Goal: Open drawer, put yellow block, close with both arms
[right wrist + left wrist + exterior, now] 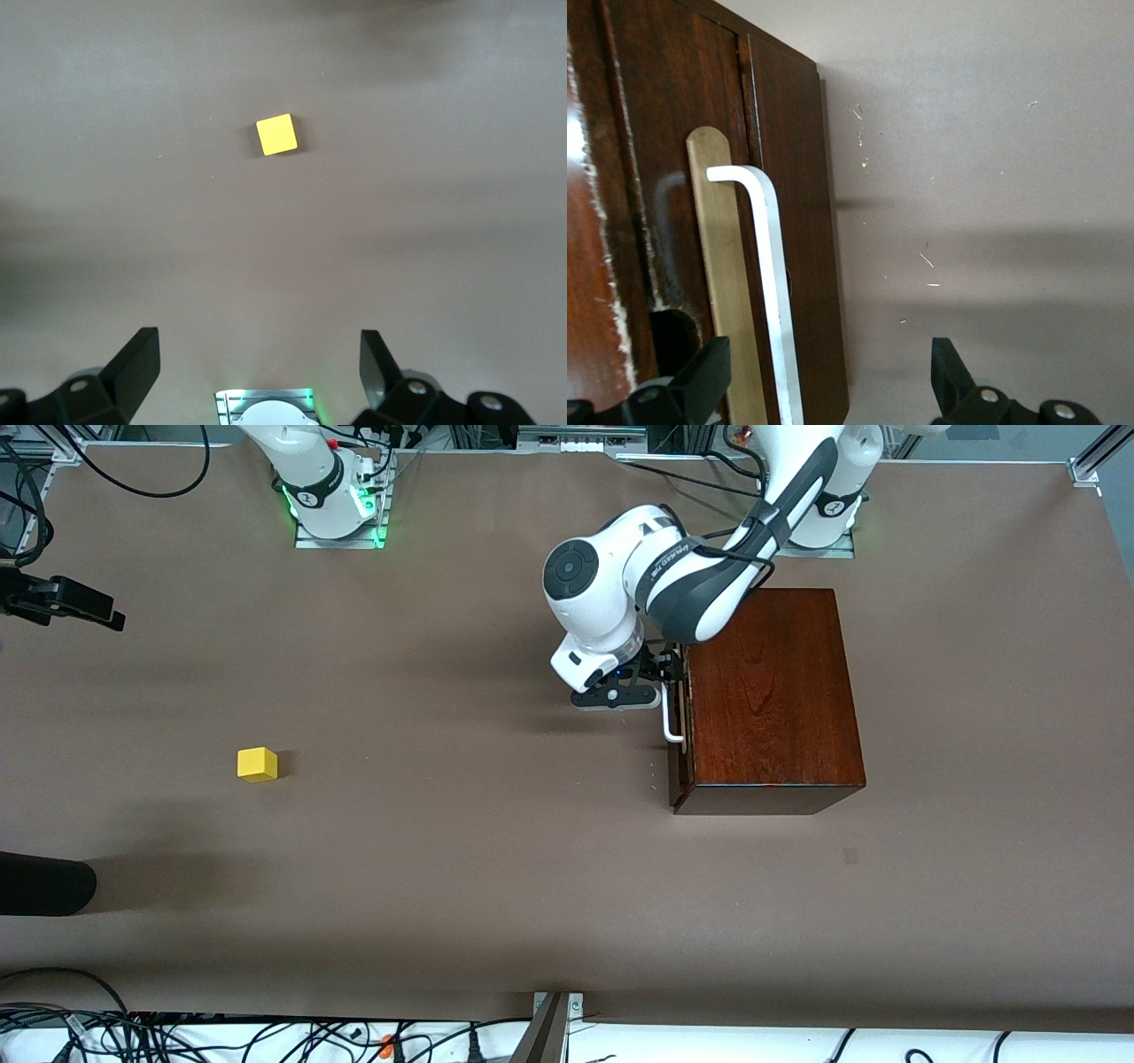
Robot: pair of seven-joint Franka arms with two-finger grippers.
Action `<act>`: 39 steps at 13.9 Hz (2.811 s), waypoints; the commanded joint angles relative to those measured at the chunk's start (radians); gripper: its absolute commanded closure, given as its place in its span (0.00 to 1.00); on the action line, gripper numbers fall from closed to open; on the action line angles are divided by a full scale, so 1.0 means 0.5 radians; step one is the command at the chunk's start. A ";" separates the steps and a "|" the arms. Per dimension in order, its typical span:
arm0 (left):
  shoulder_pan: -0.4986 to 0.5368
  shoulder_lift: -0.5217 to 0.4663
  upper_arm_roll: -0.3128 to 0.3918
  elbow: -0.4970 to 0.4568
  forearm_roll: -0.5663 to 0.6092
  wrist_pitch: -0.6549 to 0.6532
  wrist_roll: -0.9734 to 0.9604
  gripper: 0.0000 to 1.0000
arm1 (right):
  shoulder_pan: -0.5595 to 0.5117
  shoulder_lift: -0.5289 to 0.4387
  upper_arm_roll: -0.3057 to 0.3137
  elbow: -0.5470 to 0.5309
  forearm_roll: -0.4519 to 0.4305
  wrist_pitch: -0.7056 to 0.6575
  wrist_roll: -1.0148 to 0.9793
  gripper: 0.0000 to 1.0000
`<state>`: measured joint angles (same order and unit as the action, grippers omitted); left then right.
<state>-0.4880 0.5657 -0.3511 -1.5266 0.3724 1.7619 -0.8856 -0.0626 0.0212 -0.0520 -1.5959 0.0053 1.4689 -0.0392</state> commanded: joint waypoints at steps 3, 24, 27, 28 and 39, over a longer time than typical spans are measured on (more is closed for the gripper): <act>-0.018 0.074 0.021 0.013 0.120 0.004 -0.027 0.00 | -0.007 -0.021 0.003 -0.020 -0.008 -0.017 0.002 0.00; -0.125 0.271 0.015 0.194 0.065 0.093 -0.204 0.00 | -0.007 -0.021 0.003 -0.023 -0.008 -0.020 0.005 0.00; -0.150 0.332 0.012 0.286 0.037 0.096 -0.208 0.00 | -0.007 -0.021 0.003 -0.023 -0.008 -0.020 0.002 0.00; -0.171 0.353 0.012 0.319 0.037 0.096 -0.214 0.00 | -0.007 -0.021 0.003 -0.023 -0.008 -0.023 0.005 0.00; -0.312 0.550 0.012 0.639 0.022 0.121 -0.281 0.00 | -0.007 -0.021 0.003 -0.023 -0.008 -0.020 0.005 0.00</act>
<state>-0.6134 0.7807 -0.3433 -1.3002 0.4012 1.8023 -1.0166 -0.0626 0.0213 -0.0529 -1.5960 0.0053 1.4626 -0.0392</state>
